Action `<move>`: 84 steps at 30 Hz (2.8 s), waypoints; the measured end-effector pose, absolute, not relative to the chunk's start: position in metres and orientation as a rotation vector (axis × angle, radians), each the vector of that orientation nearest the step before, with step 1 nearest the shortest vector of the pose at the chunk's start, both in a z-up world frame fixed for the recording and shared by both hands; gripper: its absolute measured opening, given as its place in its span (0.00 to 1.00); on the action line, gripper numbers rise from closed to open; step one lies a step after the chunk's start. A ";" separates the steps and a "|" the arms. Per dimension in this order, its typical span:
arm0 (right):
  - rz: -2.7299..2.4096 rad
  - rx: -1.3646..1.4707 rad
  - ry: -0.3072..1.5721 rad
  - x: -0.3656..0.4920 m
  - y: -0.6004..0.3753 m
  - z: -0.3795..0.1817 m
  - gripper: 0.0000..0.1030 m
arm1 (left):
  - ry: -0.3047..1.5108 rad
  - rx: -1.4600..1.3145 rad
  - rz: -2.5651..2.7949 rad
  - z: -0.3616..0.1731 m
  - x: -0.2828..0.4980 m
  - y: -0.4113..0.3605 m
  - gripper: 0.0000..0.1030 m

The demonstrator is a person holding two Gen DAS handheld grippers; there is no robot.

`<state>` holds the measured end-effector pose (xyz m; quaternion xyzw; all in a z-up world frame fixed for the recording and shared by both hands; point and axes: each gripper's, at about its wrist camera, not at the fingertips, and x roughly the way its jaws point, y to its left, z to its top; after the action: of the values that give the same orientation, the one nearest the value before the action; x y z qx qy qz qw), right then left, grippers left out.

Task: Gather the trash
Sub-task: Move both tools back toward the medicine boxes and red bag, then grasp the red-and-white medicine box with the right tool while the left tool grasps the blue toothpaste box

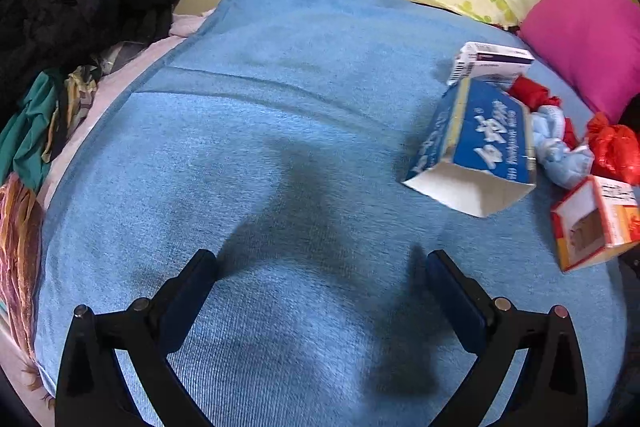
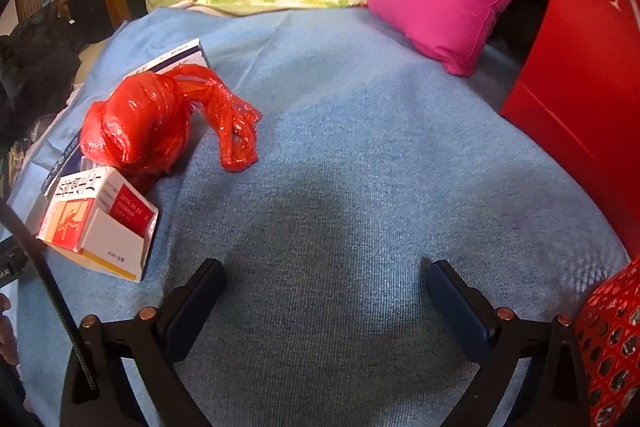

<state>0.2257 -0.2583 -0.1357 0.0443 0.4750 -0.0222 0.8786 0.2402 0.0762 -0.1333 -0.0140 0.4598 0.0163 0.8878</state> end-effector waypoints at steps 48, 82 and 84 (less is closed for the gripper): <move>0.679 0.118 0.867 0.178 -0.150 -0.073 0.77 | 0.792 0.038 0.041 -0.076 0.235 0.089 1.00; 0.342 0.160 0.707 0.157 -0.210 -0.051 0.57 | 0.879 -0.006 -0.151 -0.092 0.273 0.009 1.00; 0.325 0.189 0.683 0.153 -0.216 -0.045 0.57 | 0.892 -0.013 -0.145 -0.095 0.276 0.006 0.99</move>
<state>0.1526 -0.2158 -0.0453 0.0923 0.3331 0.1585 0.9249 0.2760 0.0065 -0.0951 -0.0064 0.4310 -0.0700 0.8996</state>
